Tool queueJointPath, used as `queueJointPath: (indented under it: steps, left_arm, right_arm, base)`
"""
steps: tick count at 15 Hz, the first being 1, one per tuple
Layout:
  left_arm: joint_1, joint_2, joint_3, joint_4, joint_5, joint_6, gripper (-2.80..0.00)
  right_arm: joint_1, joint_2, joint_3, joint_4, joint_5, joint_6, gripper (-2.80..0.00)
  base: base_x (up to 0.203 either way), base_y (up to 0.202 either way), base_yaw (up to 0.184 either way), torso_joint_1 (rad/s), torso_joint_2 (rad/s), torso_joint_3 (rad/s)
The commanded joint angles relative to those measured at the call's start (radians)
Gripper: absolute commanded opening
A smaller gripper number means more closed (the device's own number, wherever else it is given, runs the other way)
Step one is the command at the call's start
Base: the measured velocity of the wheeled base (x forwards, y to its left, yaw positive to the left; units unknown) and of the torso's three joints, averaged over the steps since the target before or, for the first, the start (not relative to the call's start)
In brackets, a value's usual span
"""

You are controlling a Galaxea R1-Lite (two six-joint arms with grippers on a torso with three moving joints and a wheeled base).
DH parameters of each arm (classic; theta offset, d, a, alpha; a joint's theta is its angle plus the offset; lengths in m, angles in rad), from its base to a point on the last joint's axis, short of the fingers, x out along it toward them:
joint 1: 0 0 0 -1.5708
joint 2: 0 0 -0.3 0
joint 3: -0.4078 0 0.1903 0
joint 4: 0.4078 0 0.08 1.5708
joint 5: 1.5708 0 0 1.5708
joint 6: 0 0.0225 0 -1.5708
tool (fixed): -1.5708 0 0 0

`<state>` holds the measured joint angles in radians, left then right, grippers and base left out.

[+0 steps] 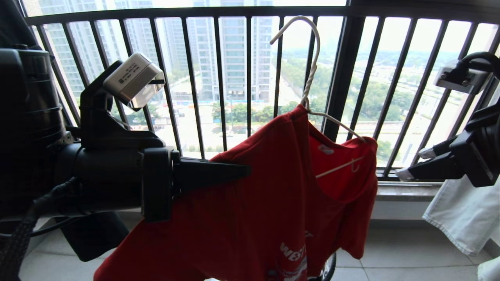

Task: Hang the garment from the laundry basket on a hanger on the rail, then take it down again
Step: Hang the clothes on the clothes rack

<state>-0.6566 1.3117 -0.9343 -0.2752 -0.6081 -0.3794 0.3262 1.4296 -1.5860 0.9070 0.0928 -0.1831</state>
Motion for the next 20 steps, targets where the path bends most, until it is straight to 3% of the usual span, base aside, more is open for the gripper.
queueJointPath:
  steps: [1, 4, 10, 11, 20]
  left_arm:
    - [0.000, 0.003, 0.000, -0.002, -0.001, -0.003, -2.80]
    - [0.000, 0.000, -0.001, -0.002, 0.001, -0.001, -2.80]
    - [0.008, -0.005, 0.000, -0.026, 0.001, -0.004, -2.80]
    - [0.008, -0.006, 0.000, -0.026, 0.001, -0.004, -2.80]
    - [0.018, -0.012, 0.000, -0.026, 0.001, -0.003, -2.80]
  right_arm:
    - [0.010, 0.048, 0.000, -0.032, 0.001, 0.133, 0.00]
    - [0.011, 0.077, 0.026, -0.066, 0.002, 0.224, 0.00]
    - [0.010, 0.112, 0.102, -0.212, 0.001, 0.251, 0.00]
    - [0.010, 0.118, 0.107, -0.234, -0.002, 0.280, -2.80]
    - [0.010, 0.138, 0.081, -0.272, -0.007, 0.280, -2.80]
  base:
    - [0.000, 0.000, 0.000, 0.000, 0.00, 0.000]
    - [0.000, 0.000, 0.000, 0.000, 0.00, 0.000]
    - [0.000, 0.000, 0.000, 0.000, 0.00, 0.000]
    - [0.000, 0.000, 0.000, 0.000, 0.00, 0.000]
    - [0.000, 0.000, 0.000, 0.000, 0.00, 0.000]
